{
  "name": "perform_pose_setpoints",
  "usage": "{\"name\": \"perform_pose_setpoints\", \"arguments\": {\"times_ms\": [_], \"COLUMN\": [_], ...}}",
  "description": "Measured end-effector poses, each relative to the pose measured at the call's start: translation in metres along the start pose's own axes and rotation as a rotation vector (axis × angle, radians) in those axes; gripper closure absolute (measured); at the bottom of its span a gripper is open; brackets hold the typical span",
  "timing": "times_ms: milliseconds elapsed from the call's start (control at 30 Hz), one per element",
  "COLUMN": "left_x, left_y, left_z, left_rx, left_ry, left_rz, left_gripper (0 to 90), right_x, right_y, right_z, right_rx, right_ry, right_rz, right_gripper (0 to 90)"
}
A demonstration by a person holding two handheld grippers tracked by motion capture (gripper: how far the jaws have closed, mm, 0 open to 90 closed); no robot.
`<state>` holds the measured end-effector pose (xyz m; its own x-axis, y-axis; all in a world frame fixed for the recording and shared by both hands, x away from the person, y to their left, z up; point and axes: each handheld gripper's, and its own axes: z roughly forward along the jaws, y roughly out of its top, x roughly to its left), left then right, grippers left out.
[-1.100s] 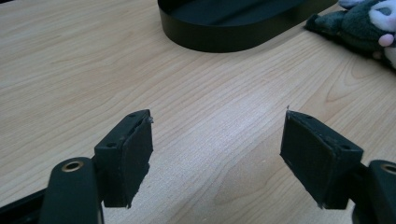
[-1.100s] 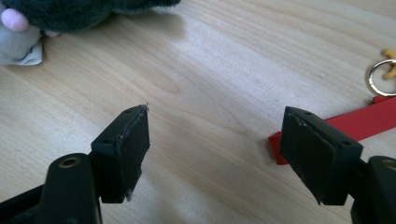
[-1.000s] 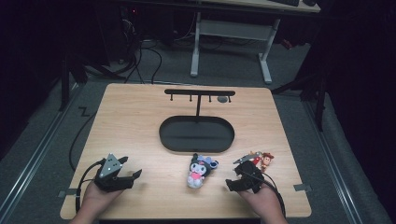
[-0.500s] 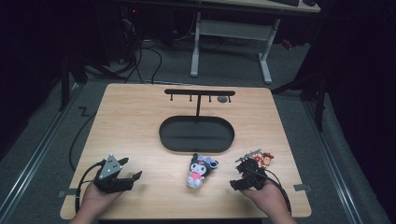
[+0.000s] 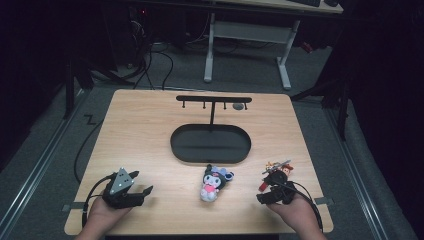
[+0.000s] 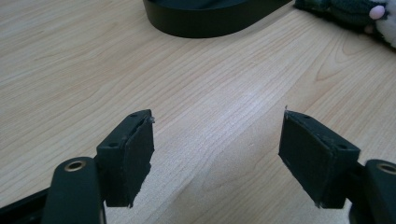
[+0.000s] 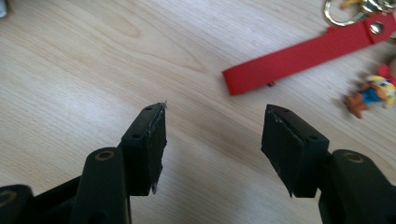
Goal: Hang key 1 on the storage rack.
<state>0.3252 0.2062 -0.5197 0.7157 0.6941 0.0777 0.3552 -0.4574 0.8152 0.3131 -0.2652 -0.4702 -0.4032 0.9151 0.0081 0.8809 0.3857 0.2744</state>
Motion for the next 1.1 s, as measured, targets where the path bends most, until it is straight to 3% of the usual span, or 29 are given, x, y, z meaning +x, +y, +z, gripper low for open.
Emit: {"name": "perform_pose_setpoints", "arguments": {"times_ms": [533,900,1000,1100], "left_x": [-0.004,-0.006,-0.007,-0.007], "left_y": [-0.002,-0.001,-0.001,-0.001], "left_z": [0.002,0.004,0.004,0.004], "left_rx": [0.035,0.029,0.026,0.026], "left_ry": [-0.018,-0.021,-0.020,-0.021], "left_rz": [0.022,0.037,0.042,0.044], "left_gripper": [26.8,28.1,28.1,28.1], "right_x": [-0.036,-0.061,-0.070,-0.074], "right_y": [-0.007,0.002,0.010,0.015], "right_z": [-0.008,-0.008,-0.006,-0.003], "right_rx": [0.003,0.021,0.014,0.018], "right_ry": [-0.004,-0.035,-0.046,-0.058], "right_rz": [0.121,0.204,0.251,0.264], "right_gripper": [41.5,42.8,38.0,37.6]}}
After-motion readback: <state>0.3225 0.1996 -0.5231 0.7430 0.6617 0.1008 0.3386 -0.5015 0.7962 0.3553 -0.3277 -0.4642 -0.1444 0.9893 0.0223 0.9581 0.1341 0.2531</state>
